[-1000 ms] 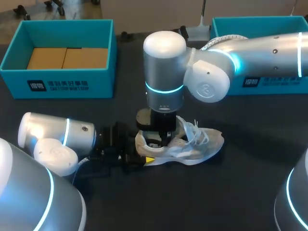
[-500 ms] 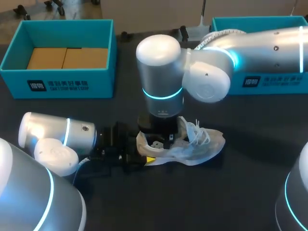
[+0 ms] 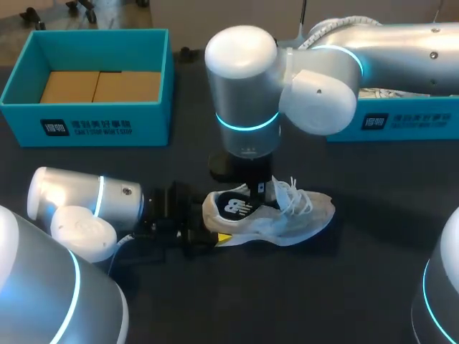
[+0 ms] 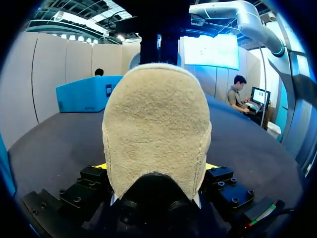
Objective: Take the shoe out of the shoebox, open the shoe tongue, remove and reinsert the insole, then place the shoe into the shoebox
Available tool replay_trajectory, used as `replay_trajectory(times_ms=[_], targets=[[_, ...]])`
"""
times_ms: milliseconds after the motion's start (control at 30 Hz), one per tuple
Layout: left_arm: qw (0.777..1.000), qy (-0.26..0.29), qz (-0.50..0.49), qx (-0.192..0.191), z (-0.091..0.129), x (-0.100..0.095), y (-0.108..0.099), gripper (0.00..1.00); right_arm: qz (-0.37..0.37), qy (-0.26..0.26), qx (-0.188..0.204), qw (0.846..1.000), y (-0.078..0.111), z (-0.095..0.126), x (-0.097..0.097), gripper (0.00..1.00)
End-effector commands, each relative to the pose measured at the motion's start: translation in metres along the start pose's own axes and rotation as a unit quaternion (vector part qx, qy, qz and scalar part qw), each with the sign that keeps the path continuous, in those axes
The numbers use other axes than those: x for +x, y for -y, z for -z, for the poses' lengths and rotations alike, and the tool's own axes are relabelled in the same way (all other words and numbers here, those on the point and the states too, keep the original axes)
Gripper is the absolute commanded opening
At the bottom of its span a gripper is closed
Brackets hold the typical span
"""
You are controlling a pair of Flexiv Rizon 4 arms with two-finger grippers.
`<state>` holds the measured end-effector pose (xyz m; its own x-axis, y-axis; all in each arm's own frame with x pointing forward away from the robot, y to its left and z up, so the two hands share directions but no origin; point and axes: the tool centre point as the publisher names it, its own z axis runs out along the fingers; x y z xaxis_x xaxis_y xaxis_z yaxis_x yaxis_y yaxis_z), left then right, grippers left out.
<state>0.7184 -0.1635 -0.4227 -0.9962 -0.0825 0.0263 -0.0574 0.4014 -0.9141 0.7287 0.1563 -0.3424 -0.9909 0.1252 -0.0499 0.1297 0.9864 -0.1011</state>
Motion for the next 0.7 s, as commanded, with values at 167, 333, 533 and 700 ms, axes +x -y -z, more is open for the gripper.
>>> replay_trajectory(times_ms=[167,333,533,700], targets=[[1.0,-0.001,0.0,-0.002,0.0,-0.001,0.0,0.0,-0.013,0.017,-0.022,1.0,0.016,0.012,-0.004,0.0],[1.0,-0.001,0.0,-0.002,0.0,-0.001,0.0,0.0,-0.008,0.029,-0.04,0.999,0.014,0.022,-0.008,0.0],[1.0,-0.001,0.0,-0.002,0.0,-0.001,0.0,0.0,0.023,0.029,-0.068,0.997,0.004,0.03,-0.015,0.0],[1.0,-0.001,0.0,-0.002,0.0,-0.001,0.0,0.0,0.054,0.008,-0.086,0.995,-0.011,0.038,-0.018,0.0]])
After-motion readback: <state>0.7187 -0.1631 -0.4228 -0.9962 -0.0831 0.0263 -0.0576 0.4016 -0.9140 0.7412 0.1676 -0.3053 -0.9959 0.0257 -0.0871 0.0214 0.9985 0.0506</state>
